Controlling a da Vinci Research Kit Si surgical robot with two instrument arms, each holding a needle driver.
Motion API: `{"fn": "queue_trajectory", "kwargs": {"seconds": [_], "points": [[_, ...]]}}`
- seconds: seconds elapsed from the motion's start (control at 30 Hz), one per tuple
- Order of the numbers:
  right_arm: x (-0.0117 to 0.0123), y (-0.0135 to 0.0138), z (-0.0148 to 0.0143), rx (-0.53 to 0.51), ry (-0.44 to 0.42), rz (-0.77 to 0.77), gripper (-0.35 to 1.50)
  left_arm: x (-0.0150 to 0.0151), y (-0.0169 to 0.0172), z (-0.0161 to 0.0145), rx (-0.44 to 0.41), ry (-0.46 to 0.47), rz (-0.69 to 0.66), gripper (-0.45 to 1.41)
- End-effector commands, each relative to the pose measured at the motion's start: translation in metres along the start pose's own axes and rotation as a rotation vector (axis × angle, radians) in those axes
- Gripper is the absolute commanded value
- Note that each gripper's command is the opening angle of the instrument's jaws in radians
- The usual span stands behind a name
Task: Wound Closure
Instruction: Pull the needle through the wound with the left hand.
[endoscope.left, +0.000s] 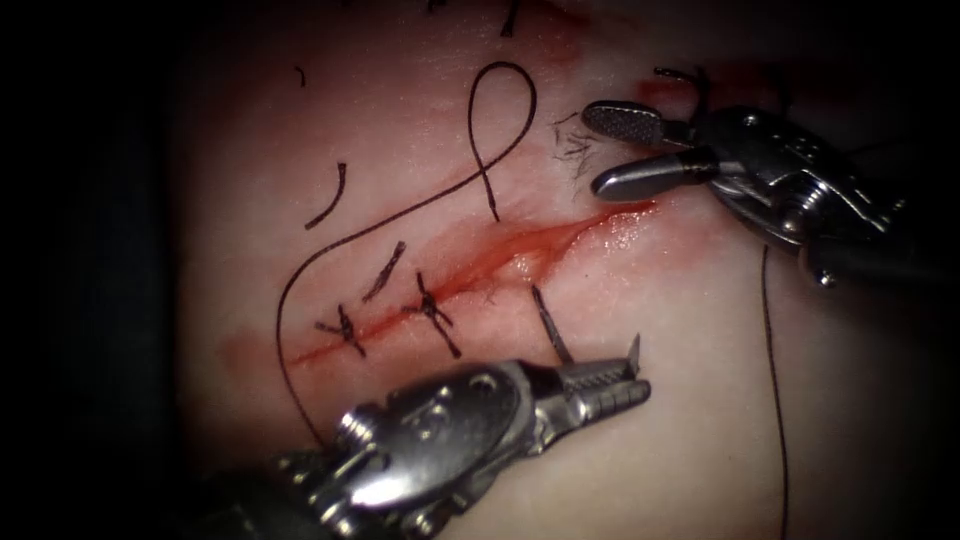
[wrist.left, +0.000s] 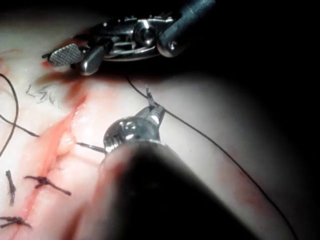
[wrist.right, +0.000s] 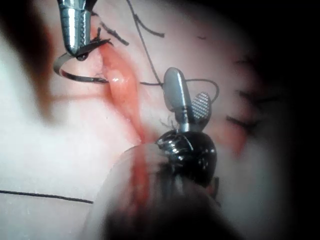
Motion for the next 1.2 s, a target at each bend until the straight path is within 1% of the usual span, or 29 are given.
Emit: {"fn": "queue_trajectory", "kwargs": {"seconds": [0.03,0.1,0.27,0.4,0.43,0.5,0.53,0.6,0.63,0.7,0.77,0.9,1.03,1.13,1.2], "points": [[0.0003,0.0003,0.0003,0.000,-0.013,0.006,1.14,0.0002,-0.0003,0.0006,-0.011,0.014,-0.014,-0.35],[0.0003,0.0000,0.0000,0.005,-0.014,0.037,1.14,0.0005,0.0001,0.0007,-0.029,0.031,-0.016,-0.35],[0.0003,-0.0003,-0.0009,0.013,-0.019,0.126,1.13,0.0014,0.0011,0.0005,-0.046,0.023,-0.031,-0.35],[-0.0004,-0.0004,-0.0019,0.009,-0.066,0.148,1.09,0.0025,0.0021,0.0005,-0.048,0.023,-0.047,-0.35],[-0.0006,-0.0005,-0.0022,0.010,-0.075,0.146,1.08,0.0028,0.0022,0.0005,-0.050,0.022,-0.033,-0.35],[-0.0010,-0.0004,-0.0027,0.012,-0.089,0.153,1.08,0.0036,0.0025,0.0005,-0.048,0.026,0.081,-0.35],[-0.0012,-0.0004,-0.0029,0.014,-0.090,0.157,1.06,0.0043,0.0026,0.0005,-0.044,0.021,0.180,-0.35],[-0.0015,-0.0004,-0.0033,0.018,-0.093,0.183,1.06,0.0056,0.0028,0.0003,-0.039,0.004,0.325,-0.35],[-0.0017,-0.0004,-0.0035,0.020,-0.093,0.193,1.06,0.0065,0.0030,0.0001,-0.038,-0.012,0.425,-0.35],[-0.0021,-0.0005,-0.0036,0.025,-0.097,0.218,1.06,0.0081,0.0032,-0.0003,-0.026,-0.039,0.537,-0.35],[-0.0024,-0.0005,-0.0036,0.026,-0.098,0.233,1.06,0.0101,0.0033,-0.0008,0.005,-0.065,0.651,-0.35],[-0.0026,-0.0006,-0.0035,0.028,-0.103,0.254,1.06,0.0135,0.0033,-0.0018,0.054,-0.089,0.781,-0.35],[-0.0026,-0.0005,-0.0036,0.032,-0.095,0.266,1.06,0.0161,0.0030,-0.0023,0.115,-0.158,0.910,-0.35],[-0.0025,-0.0005,-0.0036,0.034,-0.090,0.285,1.06,0.0167,0.0030,-0.0023,0.134,-0.193,0.992,-0.35],[-0.0023,-0.0005,-0.0036,0.040,-0.073,0.322,1.06,0.0162,0.0031,-0.0023,0.147,-0.225,1.056,-0.35]]}}
